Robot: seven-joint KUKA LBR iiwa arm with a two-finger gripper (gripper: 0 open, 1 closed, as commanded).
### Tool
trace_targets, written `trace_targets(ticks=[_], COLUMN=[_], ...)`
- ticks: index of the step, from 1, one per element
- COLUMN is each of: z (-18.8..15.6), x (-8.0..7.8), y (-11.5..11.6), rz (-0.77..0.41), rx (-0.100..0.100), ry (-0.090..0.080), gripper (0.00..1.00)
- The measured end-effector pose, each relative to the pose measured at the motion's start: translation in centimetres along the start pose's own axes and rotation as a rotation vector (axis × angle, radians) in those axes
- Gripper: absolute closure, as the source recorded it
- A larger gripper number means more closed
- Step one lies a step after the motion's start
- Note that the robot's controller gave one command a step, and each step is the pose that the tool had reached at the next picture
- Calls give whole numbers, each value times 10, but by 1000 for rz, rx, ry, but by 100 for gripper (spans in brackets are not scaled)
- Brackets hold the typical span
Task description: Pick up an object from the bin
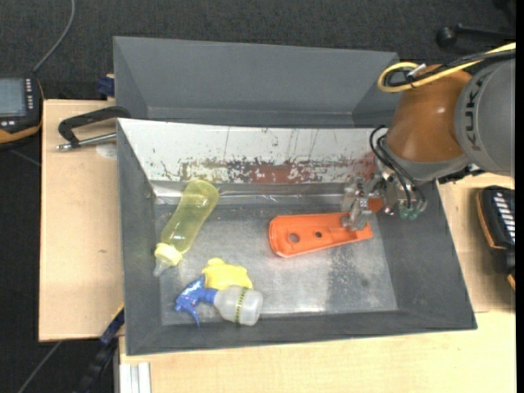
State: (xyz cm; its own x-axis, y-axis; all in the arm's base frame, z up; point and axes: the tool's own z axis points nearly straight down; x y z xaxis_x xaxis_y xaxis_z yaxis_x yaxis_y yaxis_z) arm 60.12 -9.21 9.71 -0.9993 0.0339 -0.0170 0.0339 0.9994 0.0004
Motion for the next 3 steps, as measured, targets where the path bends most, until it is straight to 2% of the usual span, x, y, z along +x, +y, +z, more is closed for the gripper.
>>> trace_targets(ticks=[1, 2, 3], z=[6, -35, -44], x=[4, 0, 6], y=[0, 1, -1], rz=[-1, -33, -44], rx=[-1, 1, -1], ry=[7, -7, 2], gripper=[100, 100, 100])
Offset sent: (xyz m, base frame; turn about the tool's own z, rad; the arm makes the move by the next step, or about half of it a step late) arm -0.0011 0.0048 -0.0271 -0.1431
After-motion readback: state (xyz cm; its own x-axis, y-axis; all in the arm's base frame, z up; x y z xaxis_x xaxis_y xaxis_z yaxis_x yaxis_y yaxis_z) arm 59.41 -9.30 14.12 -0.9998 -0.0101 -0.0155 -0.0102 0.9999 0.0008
